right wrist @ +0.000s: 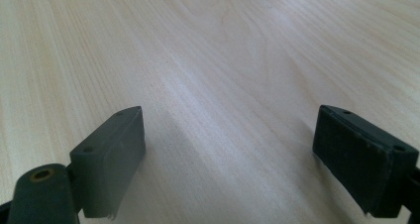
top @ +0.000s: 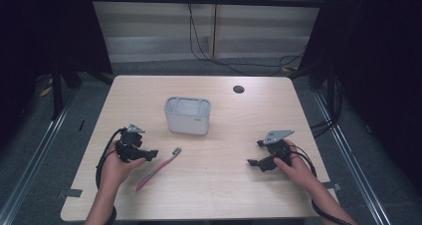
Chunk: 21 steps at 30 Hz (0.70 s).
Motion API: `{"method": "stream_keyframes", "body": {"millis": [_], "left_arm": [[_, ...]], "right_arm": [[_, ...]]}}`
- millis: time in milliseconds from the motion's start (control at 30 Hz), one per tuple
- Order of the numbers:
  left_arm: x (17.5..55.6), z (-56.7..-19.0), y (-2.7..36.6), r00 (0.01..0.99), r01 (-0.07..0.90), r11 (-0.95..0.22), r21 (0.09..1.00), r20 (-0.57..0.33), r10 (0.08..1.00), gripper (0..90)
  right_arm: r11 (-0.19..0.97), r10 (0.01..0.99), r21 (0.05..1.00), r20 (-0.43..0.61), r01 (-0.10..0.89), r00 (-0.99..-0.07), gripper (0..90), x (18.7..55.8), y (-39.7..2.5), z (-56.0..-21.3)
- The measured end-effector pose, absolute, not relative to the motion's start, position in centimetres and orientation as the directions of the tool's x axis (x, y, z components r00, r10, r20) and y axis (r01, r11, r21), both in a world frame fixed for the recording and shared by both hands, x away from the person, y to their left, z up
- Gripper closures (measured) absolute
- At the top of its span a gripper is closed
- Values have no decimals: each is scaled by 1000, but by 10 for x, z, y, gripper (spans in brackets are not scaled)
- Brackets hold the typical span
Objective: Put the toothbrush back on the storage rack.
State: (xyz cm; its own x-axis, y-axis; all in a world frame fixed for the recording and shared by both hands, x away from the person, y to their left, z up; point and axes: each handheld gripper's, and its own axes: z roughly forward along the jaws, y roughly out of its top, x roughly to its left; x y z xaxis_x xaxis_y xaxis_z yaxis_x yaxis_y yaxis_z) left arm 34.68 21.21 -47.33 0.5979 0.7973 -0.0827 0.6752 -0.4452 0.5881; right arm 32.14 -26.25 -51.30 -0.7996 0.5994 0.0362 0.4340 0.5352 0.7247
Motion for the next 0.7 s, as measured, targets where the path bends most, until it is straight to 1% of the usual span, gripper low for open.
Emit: {"method": "stream_keyframes", "body": {"millis": [167, 200, 367, 700], "left_arm": [[348, -467, 202, 621, 675, -476, 564, -85, 779, 276], [349, -465, 199, 639, 667, -504, 548, -75, 765, 279], [351, -462, 192, 670, 653, -546, 525, -66, 739, 286], [354, -458, 178, 697, 648, -590, 481, -63, 714, 308]], "right_arm": [[535, 600, 725, 36, 434, -800, 125, 321, -262, -513], [535, 599, 725, 36, 434, -800, 125, 321, -263, -513], [535, 600, 725, 37, 434, -799, 125, 321, -262, -513], [535, 599, 725, 37, 434, -800, 125, 321, -263, -513]]}}
